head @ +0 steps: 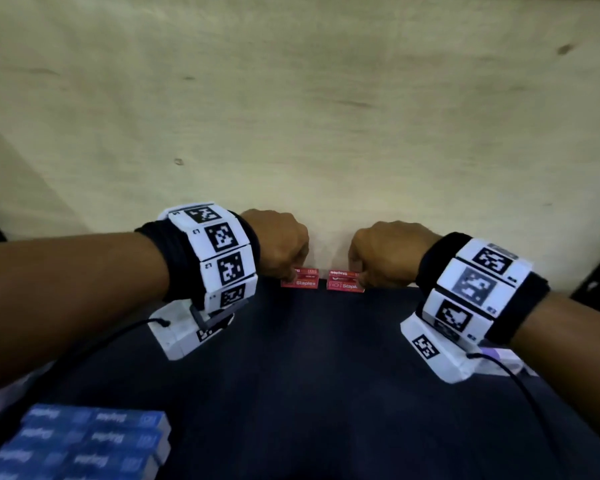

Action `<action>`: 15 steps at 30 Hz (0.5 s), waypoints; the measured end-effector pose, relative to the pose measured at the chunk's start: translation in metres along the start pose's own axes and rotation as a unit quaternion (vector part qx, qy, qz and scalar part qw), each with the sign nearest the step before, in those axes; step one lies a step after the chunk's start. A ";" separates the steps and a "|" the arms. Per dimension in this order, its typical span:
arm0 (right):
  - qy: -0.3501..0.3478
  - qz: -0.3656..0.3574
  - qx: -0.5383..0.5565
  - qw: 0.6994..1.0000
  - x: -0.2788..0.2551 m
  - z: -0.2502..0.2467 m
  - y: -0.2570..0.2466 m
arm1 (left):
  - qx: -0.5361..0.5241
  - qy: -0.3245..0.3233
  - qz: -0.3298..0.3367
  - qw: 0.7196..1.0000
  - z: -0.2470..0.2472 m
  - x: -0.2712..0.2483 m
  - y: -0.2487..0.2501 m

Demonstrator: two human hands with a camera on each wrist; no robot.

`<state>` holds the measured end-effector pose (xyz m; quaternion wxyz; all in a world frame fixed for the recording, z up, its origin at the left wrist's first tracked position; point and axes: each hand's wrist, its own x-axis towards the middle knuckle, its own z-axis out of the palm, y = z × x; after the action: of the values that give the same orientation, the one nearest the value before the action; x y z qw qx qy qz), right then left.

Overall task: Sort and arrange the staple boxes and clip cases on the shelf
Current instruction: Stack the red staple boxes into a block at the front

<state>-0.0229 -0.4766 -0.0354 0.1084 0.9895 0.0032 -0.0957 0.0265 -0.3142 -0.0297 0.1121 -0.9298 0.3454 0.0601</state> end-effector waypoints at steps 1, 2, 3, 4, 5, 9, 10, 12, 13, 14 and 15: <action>0.003 -0.002 0.003 1.000 0.000 0.000 0.000 | -0.005 0.000 0.002 1.000 0.001 0.001 0.000; 0.005 -0.004 0.006 1.000 -0.001 0.000 0.000 | -0.010 -0.001 0.002 1.000 0.001 0.001 0.001; 0.006 -0.005 0.009 1.000 -0.004 -0.001 0.000 | -0.016 -0.002 0.001 1.000 0.000 0.000 0.001; 0.005 -0.005 0.012 1.000 -0.007 -0.001 0.000 | -0.022 -0.006 -0.002 1.000 0.000 -0.002 0.001; 0.004 -0.006 0.014 1.000 -0.011 -0.002 0.000 | -0.026 -0.008 -0.003 1.000 -0.001 -0.006 0.001; -0.001 -0.018 0.034 0.999 -0.045 -0.008 -0.001 | -0.039 -0.012 0.016 0.999 -0.003 -0.033 0.004; -0.004 -0.023 0.042 0.999 -0.055 -0.009 -0.003 | -0.046 -0.015 0.027 0.998 -0.002 -0.042 0.006; -0.008 -0.030 0.061 0.998 -0.077 -0.008 -0.006 | -0.068 -0.023 0.046 0.996 -0.001 -0.063 0.011; -0.011 -0.032 0.069 0.997 -0.089 -0.007 -0.009 | -0.080 -0.028 0.055 0.995 0.000 -0.075 0.014; -0.011 -0.035 0.076 0.996 -0.100 -0.004 -0.011 | -0.088 -0.032 0.064 0.994 0.001 -0.086 0.018; -0.011 -0.037 0.079 0.996 -0.110 -0.001 -0.013 | -0.091 -0.037 0.074 0.992 0.003 -0.097 0.022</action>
<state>-0.1312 -0.4620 -0.0159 0.0261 0.9931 0.0308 -0.1099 -0.0608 -0.2685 -0.0178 0.0350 -0.9051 0.4020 0.1342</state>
